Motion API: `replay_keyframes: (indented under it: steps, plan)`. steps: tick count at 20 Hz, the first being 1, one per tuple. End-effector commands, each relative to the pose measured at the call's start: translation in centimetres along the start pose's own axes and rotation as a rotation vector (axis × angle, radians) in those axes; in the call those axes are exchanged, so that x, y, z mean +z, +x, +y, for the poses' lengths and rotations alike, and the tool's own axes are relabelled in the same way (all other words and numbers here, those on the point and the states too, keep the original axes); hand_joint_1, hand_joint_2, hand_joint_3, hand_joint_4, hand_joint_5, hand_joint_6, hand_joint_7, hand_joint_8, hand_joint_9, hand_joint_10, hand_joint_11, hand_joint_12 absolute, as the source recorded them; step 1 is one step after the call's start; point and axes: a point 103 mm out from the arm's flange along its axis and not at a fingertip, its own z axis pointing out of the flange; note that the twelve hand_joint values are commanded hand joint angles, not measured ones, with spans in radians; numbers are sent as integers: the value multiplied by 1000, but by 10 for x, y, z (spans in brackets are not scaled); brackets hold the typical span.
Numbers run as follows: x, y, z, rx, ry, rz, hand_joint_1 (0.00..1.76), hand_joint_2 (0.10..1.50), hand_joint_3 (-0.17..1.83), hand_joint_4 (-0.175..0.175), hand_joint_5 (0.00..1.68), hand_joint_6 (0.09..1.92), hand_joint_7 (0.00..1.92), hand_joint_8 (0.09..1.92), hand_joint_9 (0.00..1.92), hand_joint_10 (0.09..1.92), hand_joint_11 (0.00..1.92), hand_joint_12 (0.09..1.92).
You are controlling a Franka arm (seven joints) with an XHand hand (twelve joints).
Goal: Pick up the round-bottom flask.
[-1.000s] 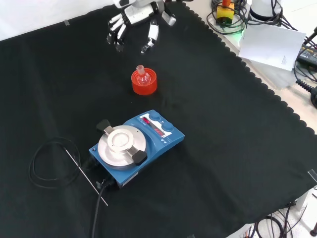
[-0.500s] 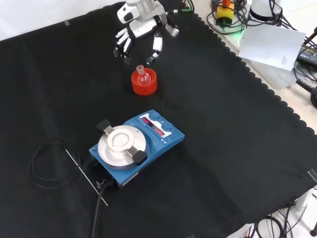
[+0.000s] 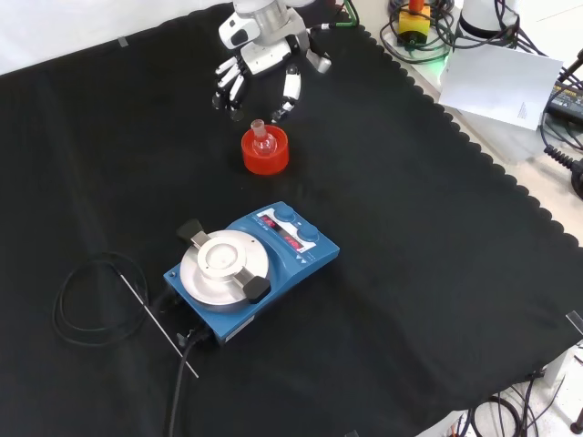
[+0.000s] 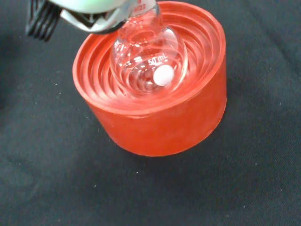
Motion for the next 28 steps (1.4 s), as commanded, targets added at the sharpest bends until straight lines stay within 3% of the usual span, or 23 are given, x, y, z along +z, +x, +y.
replay_keyframes:
  steps: [1, 14, 28]
  plan:
    - [5, -1, 4, 6, -1, -1, 898, 614, 653, -31, 633, 624, 220, 638, 442, 668, 101, 1417]
    - [18, 2, 18, 7, 32, -8, 893, 613, 656, -33, 618, 646, 226, 645, 442, 670, 133, 1411]
    - [16, 4, 20, 3, 25, -9, 879, 630, 654, -57, 880, 773, 243, 656, 469, 677, 187, 1398]
